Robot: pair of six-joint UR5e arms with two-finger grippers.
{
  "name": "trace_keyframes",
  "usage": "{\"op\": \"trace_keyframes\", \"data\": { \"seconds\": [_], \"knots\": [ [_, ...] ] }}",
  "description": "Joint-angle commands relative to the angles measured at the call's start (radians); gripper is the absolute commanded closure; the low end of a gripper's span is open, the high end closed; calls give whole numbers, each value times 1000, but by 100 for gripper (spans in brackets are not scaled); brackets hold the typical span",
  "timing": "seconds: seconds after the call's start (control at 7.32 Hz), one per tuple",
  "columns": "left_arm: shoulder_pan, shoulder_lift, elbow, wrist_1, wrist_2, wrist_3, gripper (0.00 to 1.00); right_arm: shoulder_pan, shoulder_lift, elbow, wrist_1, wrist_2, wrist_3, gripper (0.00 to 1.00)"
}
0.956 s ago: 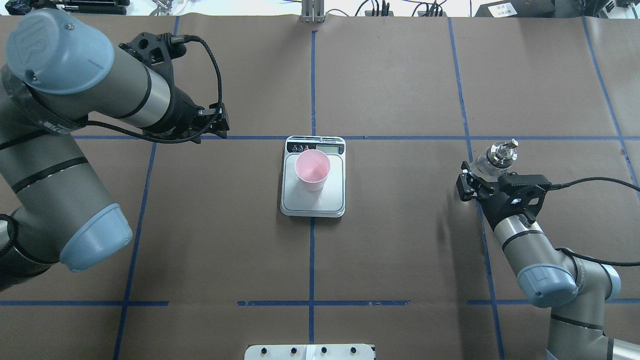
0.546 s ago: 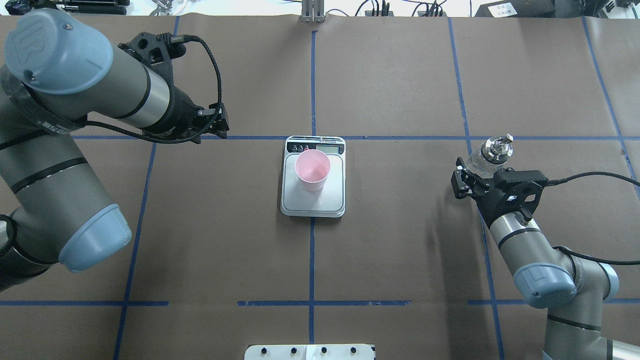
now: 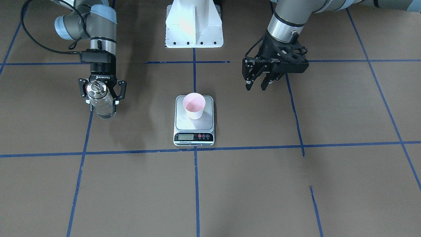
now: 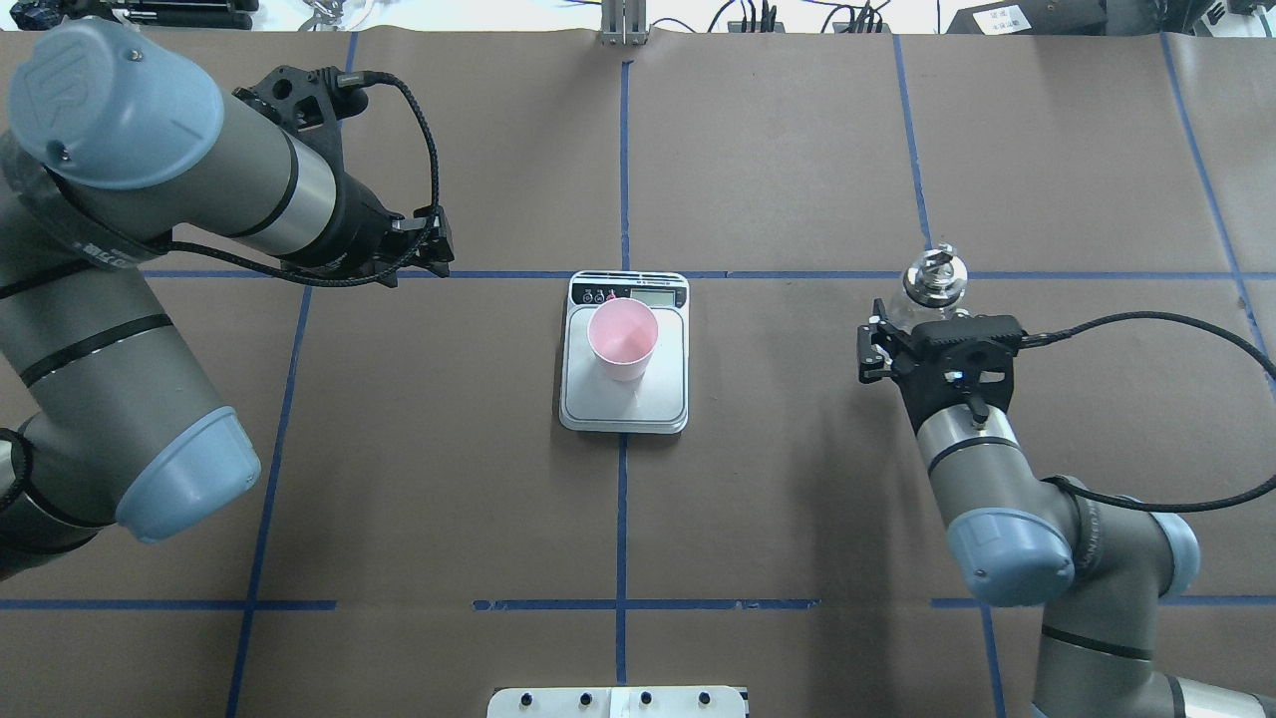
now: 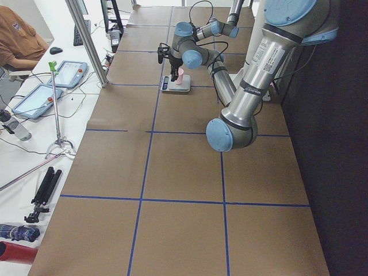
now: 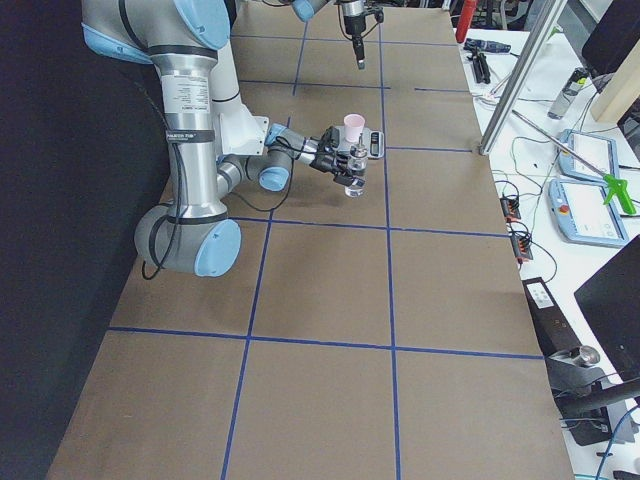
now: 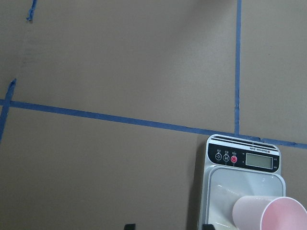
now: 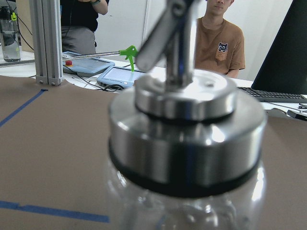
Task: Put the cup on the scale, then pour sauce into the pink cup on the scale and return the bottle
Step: 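Lift the glass bottle with the right gripper toward the scale, then bring the bottle spout over the pink cup with the right gripper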
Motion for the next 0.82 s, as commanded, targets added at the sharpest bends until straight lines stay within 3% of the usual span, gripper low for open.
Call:
{"op": "trace_keyframes", "data": {
  "seconds": [0.0,0.27,0.41,0.68],
  "knots": [
    [-4,0,-1,0,0,3,44,-5,129,0,-204,-2,-3,100],
    [-6,26,0,-1,2,49,44,-45,261,0,-407,-11,-44,100],
    [-21,31,0,-3,2,113,44,-49,268,5,-507,-9,-52,100],
    [-50,74,-9,-3,2,202,44,-51,304,-3,-572,-5,-179,100]
  ]
}}
